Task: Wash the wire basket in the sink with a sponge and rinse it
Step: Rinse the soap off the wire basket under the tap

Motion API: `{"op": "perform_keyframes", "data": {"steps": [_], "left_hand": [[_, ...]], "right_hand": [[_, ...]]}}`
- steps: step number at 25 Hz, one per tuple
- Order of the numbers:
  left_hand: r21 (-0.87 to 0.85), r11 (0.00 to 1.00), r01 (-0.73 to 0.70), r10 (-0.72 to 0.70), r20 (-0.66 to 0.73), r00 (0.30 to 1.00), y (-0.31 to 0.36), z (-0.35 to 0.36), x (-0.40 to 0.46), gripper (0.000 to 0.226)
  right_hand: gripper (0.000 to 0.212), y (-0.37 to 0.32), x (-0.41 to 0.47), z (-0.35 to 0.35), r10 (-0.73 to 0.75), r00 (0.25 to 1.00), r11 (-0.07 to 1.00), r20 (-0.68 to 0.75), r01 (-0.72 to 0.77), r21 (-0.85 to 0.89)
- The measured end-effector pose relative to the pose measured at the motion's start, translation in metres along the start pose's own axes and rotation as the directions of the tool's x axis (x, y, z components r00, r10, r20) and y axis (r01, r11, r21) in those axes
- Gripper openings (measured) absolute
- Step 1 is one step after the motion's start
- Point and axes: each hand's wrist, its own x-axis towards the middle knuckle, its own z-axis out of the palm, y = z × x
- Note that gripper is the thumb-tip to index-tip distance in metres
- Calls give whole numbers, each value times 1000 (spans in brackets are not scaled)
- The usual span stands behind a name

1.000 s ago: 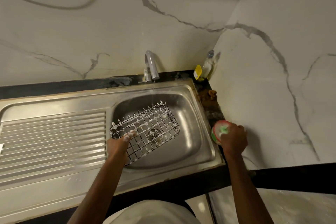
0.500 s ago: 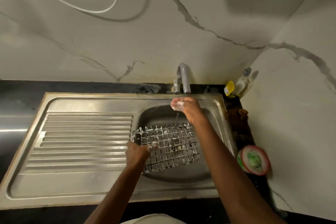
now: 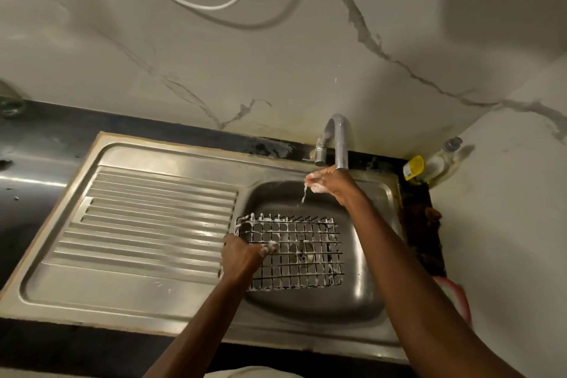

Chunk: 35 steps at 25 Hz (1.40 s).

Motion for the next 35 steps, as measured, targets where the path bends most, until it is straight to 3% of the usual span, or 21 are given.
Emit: {"op": "perform_keyframes", "data": {"steps": [2, 5, 8, 12, 15, 20, 22, 24, 26, 29, 31, 35], "left_hand": [[11, 1000, -3, 3, 3, 1000, 2, 1, -2, 115], [29, 1000, 2, -2, -2, 1000, -1, 2, 0, 114], [30, 1000, 3, -3, -4, 1000, 1, 1, 0, 112], [30, 1000, -4, 5, -6, 1000, -6, 2, 6, 120], [77, 997, -7, 9, -34, 999, 1, -1, -1, 112], [138, 990, -11, 21, -74, 997, 6, -2, -4, 103], [154, 988, -12, 25, -82, 996, 6, -1, -3, 104], [160, 987, -14, 28, -85, 996, 8, -1, -4, 104], [153, 988, -18, 32, -88, 996, 9, -2, -5, 102], [156, 987, -34, 47, -84, 995, 10, -1, -9, 101], [169, 985, -39, 54, -81, 995, 10, -1, -11, 102], [160, 986, -47, 60, -73, 996, 10, -2, -11, 106]], "right_hand": [[11, 2, 3, -5, -22, 997, 989, 79, 33, -145], [9, 3, -4, -6, -63, 988, 976, 139, 90, -196], [11, 8, -2, -4, -160, 985, 982, -59, 154, -106], [24, 8, -3, 5, -105, 949, 994, -297, 109, -3], [14, 5, -5, 9, -74, 893, 990, -443, 119, 75], [13, 7, -1, 18, 95, 921, 952, -377, 26, 304], [24, 12, 1, 17, 137, 954, 928, -268, -28, 372], [29, 15, -2, 16, 116, 985, 926, -129, -60, 373], [28, 18, -6, 15, 90, 991, 945, -95, -55, 322], [25, 20, -5, 16, 18, 985, 987, -172, 10, 158], [14, 20, -4, 18, 16, 974, 990, -228, 16, 139], [21, 18, -5, 18, 25, 964, 994, -264, 3, 105]]}}
